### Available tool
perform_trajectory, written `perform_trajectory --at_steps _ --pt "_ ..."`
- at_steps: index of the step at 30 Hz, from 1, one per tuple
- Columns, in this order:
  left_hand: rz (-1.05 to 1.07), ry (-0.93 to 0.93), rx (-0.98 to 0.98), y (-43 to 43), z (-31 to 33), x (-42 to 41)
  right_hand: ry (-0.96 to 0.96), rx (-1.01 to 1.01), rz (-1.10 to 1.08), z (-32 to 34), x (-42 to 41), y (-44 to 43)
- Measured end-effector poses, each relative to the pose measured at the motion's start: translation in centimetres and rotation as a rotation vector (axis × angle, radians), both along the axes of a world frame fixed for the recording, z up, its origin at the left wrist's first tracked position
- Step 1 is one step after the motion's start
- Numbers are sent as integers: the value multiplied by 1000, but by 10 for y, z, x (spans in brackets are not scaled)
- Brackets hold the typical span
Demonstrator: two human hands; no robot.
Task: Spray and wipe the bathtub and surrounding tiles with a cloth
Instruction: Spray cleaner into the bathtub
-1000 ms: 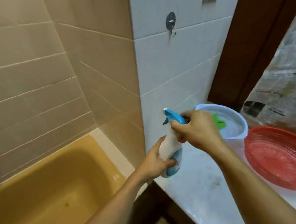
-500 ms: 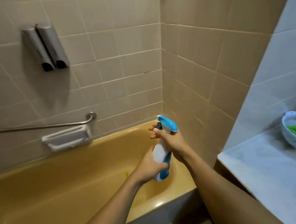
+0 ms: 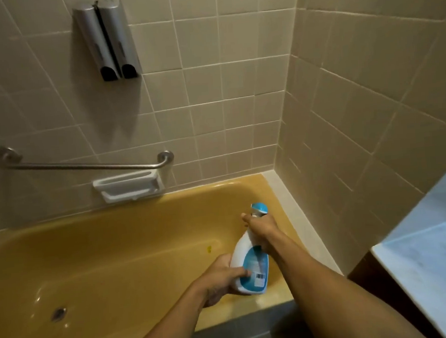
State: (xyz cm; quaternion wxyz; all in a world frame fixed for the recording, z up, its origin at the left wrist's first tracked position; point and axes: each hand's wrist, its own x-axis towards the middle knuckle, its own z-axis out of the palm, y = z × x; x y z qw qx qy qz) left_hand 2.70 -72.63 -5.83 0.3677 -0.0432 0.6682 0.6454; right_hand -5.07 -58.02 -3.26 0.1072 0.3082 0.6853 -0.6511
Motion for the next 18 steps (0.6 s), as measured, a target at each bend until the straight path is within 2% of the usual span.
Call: perform_trajectory --at_steps 4,7,11,15,18 --pt "16 68 -83 -1 -5 -15 -8 -10 -23 -10 -17 -2" --pt "6 66 -86 0 -9 -21 -37 60 -40 -15 -27 -6" --pt "40 77 -100 -3 -16 -26 -42 39 22 -21 -32 -8" --pt "-12 102 -136 -7 -19 -26 -70 36 -31 -30 -34 -10" --pt "3 92 -139 -11 -21 -22 -66 55 7 -32 -31 -16"
